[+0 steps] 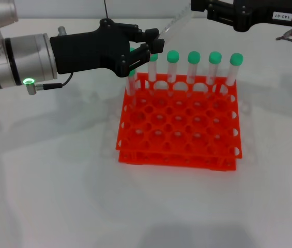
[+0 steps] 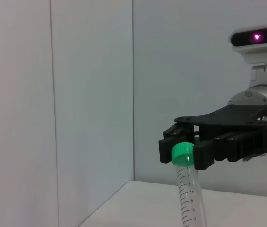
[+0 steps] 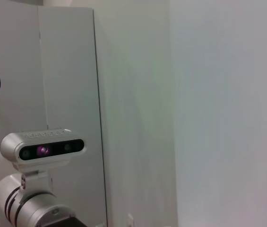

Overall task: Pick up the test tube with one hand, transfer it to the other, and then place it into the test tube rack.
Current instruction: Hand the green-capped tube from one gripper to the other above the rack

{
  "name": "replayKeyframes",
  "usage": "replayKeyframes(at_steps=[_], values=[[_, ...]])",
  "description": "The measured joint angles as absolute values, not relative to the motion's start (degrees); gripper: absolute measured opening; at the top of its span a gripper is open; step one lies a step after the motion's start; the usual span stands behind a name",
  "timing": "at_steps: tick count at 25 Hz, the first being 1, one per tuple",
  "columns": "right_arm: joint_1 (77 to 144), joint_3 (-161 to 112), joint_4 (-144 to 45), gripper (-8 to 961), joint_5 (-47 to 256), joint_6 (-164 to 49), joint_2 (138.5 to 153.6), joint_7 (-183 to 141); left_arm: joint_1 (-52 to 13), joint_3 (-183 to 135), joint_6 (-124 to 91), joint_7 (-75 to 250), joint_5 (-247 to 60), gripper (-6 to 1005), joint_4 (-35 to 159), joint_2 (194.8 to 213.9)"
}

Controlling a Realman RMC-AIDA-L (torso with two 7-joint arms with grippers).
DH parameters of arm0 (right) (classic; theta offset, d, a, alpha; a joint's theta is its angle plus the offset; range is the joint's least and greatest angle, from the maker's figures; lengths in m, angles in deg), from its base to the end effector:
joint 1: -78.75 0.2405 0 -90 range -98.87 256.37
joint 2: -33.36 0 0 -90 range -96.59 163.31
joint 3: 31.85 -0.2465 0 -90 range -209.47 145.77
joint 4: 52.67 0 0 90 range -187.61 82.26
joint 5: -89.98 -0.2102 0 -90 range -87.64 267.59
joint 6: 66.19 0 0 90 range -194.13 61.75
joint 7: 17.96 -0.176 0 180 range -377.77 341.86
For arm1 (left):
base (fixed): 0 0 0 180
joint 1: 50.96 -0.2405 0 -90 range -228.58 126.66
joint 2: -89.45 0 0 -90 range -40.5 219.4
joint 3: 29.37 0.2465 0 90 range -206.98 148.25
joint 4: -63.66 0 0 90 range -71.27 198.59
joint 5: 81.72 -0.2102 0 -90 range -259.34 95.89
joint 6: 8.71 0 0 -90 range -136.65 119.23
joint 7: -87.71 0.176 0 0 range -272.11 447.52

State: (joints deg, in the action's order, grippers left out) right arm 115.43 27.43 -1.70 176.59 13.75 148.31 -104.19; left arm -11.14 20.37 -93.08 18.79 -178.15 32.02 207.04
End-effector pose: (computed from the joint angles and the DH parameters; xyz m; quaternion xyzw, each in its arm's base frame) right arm 0.1147 0.4032 0.0307 -0.9226 0.0744 0.3375 0.1711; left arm -0.1608 0.3825 -0.0271 -0.9347 -0.0775 -0.3165 0.1416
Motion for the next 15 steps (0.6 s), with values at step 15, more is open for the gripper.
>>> replayKeyframes(at_steps=[15], values=[[116.58, 27.65, -2.22, 268, 177.93, 13.49, 148.17, -105.23, -11.06, 20.38, -93.24, 18.89, -178.14, 105, 32.02, 207.04]])
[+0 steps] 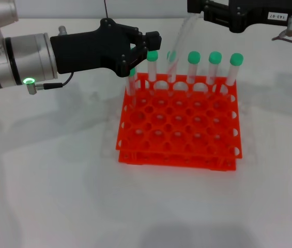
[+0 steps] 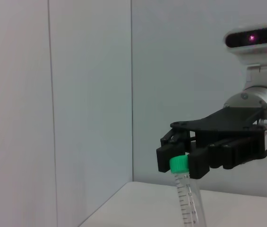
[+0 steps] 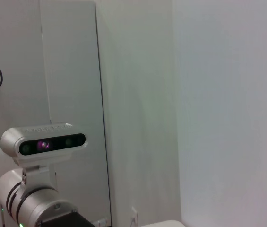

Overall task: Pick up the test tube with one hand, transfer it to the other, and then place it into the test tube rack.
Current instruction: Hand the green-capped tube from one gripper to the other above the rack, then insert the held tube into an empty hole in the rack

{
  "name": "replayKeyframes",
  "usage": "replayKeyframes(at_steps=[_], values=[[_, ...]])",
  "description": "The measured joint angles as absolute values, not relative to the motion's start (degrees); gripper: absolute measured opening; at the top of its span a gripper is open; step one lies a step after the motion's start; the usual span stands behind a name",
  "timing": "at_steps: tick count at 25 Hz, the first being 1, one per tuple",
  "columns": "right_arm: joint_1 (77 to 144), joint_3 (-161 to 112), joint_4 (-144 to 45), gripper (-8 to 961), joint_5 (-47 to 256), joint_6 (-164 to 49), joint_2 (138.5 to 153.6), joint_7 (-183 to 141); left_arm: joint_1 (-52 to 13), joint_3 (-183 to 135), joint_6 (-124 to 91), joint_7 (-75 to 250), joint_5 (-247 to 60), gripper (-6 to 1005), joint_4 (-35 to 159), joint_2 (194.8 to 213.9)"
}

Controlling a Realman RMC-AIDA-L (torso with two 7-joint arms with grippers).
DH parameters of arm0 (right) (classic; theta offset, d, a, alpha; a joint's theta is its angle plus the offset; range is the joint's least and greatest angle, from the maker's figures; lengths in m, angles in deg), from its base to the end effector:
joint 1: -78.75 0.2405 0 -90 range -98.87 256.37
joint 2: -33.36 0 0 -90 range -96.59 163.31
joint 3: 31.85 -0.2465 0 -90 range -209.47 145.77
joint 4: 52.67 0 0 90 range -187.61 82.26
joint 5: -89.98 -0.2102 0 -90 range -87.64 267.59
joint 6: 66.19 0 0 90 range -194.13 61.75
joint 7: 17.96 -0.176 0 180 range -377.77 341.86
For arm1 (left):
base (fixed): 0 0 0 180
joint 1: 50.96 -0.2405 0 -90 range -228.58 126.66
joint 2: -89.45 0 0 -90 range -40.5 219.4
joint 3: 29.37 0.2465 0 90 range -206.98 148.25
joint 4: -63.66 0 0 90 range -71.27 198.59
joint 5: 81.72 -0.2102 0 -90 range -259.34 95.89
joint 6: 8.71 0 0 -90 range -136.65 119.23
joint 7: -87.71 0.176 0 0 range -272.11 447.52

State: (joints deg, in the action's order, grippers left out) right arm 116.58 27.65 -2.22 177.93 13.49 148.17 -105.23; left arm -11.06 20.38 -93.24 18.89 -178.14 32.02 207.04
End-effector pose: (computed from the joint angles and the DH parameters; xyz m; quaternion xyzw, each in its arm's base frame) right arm 0.1118 0.4056 0.0268 -0.9272 0.0775 0.3277 0.1639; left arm -0.1600 0.3823 -0.0271 -0.9349 -0.0755 -0.3171 0.1405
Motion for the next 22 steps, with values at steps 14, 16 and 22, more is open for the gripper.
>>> replayKeyframes(at_steps=[14, 16, 22], values=[[116.32, 27.65, -1.83, 268, 178.86, 13.15, 148.13, -105.79, -14.1, 17.34, -92.88, 14.77, -176.12, 81, 29.04, 207.66], [116.21, 27.67, -1.76, 268, 178.86, 13.15, 148.14, -105.78, -15.73, 17.32, -93.3, 11.84, -175.73, 132, 26.86, 207.78], [116.19, 27.66, -1.73, 268, 178.86, 13.16, 148.2, -105.78, -18.51, 17.54, -94.29, 6.84, -175.22, 335, 23.31, 208.21]])
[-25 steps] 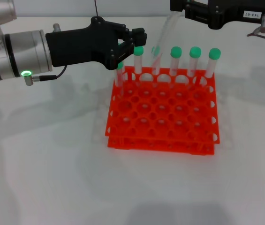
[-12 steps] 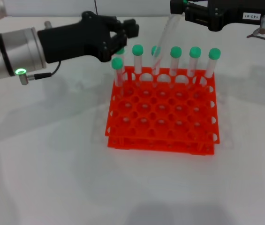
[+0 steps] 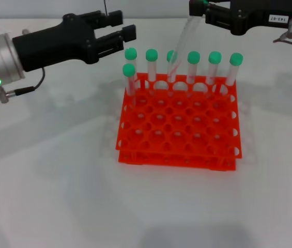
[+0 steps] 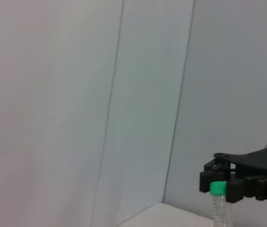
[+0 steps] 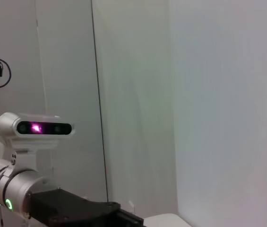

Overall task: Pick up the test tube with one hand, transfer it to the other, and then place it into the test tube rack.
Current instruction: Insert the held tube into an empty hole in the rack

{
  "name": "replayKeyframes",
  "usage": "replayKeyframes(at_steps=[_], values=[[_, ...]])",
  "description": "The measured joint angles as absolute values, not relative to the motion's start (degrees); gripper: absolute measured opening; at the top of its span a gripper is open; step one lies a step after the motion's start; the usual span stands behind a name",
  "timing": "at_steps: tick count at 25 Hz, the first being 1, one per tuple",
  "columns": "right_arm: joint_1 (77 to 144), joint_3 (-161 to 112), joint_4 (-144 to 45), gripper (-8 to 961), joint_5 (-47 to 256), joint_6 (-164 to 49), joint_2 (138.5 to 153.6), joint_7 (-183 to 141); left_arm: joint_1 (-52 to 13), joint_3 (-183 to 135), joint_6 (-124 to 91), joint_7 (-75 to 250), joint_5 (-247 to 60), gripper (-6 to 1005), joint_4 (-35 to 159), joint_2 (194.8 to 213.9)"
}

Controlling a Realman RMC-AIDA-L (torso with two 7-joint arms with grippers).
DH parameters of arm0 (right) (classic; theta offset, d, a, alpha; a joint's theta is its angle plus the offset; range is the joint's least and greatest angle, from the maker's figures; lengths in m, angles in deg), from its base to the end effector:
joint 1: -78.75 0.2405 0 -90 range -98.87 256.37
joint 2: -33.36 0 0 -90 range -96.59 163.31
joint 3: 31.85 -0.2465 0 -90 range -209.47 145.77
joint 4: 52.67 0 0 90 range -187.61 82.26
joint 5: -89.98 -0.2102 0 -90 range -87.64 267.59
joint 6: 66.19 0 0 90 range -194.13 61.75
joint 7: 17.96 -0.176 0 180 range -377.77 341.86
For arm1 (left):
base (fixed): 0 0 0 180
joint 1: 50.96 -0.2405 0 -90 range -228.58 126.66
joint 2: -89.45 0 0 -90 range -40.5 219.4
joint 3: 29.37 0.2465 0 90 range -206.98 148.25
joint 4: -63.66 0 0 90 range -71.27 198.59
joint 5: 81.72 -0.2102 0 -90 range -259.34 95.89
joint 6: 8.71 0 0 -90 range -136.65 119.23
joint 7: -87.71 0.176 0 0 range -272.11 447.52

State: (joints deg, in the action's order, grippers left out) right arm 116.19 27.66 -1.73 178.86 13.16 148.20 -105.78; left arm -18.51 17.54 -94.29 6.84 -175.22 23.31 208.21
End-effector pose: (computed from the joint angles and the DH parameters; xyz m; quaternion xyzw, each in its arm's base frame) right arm 0.1153 0.4056 0.0263 -0.9290 0.0819 0.3202 0.1667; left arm -0.1819 0.3757 0.0063 -0.9009 -0.1717 -0.3591 0.1730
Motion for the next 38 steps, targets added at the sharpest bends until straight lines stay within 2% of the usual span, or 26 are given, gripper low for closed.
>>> replayKeyframes(at_steps=[8, 13, 16, 23, 38], values=[[116.14, 27.65, -1.71, 268, 178.84, 13.17, 148.54, -105.65, -23.07, 17.71, -94.12, -4.0, -178.2, 663, 17.71, 207.92], [115.55, 27.93, -2.12, 268, 178.54, 13.18, 148.7, -105.42, -27.18, 17.63, -94.5, -6.69, -180.0, 801, 13.29, 207.54], [114.79, 28.15, -2.14, 268, 178.28, 13.18, 148.82, -105.34, -28.99, 17.73, -95.41, -6.49, -180.55, 884, 11.97, 206.59], [114.41, 32.0, -2.09, 268, 177.74, 10.3, 149.17, -105.08, -30.92, 17.5, -98.3, -6.05, -185.05, 886, 11.56, 204.12], [115.24, 43.06, -1.68, 268, 173.89, 1.52, 149.28, -104.53, -30.43, 17.32, -100.27, -5.86, -195.49, 886, 11.45, 202.39]])
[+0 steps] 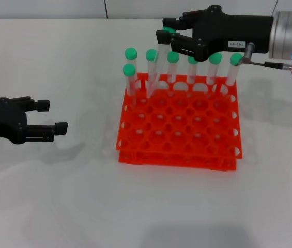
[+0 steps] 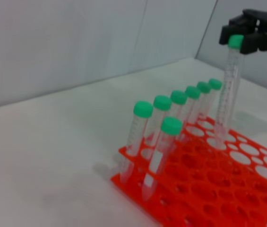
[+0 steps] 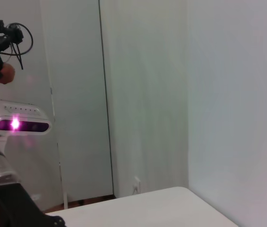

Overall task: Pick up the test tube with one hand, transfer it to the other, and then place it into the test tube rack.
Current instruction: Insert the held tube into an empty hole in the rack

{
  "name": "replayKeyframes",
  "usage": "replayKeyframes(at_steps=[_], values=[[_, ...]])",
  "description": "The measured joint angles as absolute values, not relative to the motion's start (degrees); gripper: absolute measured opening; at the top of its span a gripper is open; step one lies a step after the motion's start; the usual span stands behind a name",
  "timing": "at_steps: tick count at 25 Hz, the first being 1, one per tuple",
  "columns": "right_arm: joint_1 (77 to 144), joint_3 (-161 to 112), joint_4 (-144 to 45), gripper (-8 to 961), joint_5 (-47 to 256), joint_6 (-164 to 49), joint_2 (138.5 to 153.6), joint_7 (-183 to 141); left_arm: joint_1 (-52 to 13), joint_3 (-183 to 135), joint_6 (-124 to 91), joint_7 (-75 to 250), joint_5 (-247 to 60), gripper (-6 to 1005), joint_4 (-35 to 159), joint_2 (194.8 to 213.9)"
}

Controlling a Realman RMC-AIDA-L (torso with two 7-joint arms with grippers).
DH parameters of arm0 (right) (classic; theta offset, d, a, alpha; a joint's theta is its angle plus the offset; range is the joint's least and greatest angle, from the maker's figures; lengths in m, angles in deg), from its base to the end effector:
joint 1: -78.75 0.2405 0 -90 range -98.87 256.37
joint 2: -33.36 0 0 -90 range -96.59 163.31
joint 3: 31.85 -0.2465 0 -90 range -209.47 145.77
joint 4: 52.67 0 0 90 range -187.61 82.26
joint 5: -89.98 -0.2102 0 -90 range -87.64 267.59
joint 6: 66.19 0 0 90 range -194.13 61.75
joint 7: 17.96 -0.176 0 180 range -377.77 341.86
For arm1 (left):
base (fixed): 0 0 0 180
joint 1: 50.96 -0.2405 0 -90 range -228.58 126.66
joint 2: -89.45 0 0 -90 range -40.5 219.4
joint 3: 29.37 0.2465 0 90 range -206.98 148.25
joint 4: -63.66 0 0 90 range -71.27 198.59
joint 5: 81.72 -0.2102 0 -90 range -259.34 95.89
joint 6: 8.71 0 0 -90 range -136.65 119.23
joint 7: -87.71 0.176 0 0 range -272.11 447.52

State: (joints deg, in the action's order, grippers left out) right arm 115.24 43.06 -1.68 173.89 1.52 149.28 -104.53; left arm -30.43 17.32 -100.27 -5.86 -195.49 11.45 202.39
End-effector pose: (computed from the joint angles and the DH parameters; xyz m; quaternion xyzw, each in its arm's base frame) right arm 0.1055 0.4019 -0.0253 -0.9415 0.0823 0.2845 0.1607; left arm -0.2874 0.3179 0.0407 -0.9341 -0.2784 -0.1556 0.1602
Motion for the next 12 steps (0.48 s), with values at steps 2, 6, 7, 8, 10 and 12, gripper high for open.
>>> replayKeyframes(at_steps=[2, 6, 7, 8, 10, 12], values=[[115.29, 43.96, -1.68, 268, 173.44, 0.62, 149.29, -104.42, -30.12, 17.35, -100.67, -5.82, -196.35, 886, 11.45, 202.28], [115.34, 46.19, -1.68, 268, 171.92, -0.8, 149.34, -103.0, -29.39, 17.52, -101.78, -5.54, -198.59, 886, 11.63, 202.08], [115.3, 46.63, -1.67, 268, 171.36, -1.02, 149.34, -102.4, -29.26, 17.48, -101.99, -5.25, -198.87, 886, 11.67, 202.08], [115.27, 47.0, -1.65, 268, 170.91, -1.25, 149.35, -101.95, -29.21, 17.48, -102.08, -5.09, -198.91, 886, 11.68, 202.07], [115.25, 47.47, -1.65, 268, 170.58, -1.58, 149.36, -101.6, -29.07, 17.48, -102.29, -4.66, -198.95, 886, 11.73, 202.07], [115.31, 47.71, -1.68, 268, 170.45, -1.79, 149.37, -101.49, -28.8, 17.53, -102.44, -4.35, -198.98, 886, 11.81, 202.09]])
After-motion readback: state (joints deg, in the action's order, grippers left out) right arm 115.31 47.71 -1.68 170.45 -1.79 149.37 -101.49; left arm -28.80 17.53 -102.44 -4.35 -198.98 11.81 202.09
